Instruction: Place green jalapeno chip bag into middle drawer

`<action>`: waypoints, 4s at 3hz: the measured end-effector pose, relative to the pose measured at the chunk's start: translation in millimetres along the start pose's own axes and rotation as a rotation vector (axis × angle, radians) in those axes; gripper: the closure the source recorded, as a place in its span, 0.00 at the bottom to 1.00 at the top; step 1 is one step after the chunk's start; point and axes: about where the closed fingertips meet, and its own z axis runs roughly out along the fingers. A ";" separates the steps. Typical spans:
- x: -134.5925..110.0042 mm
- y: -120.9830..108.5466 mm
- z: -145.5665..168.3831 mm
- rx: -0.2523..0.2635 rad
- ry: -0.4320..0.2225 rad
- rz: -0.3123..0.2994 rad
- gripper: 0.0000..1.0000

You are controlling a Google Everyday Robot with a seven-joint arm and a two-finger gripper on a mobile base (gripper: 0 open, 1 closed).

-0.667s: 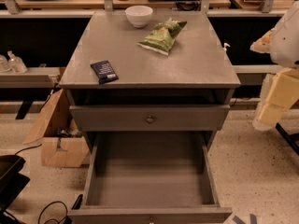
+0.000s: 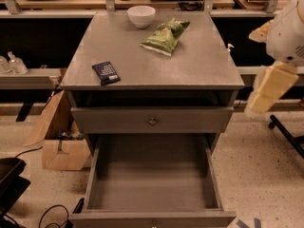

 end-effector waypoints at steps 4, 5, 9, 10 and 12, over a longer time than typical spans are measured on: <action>-90.5 -163.7 44.4 0.272 -0.267 0.116 0.00; -122.0 -195.6 81.3 0.277 -0.325 0.084 0.00; -226.4 -277.9 266.5 0.167 -0.385 0.106 0.00; -223.1 -288.2 306.3 0.143 -0.327 0.159 0.02; -203.5 -295.4 319.4 0.146 -0.264 0.207 0.48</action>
Offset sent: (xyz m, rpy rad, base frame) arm 0.2518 0.0658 0.0831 0.3231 -0.4347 -0.1350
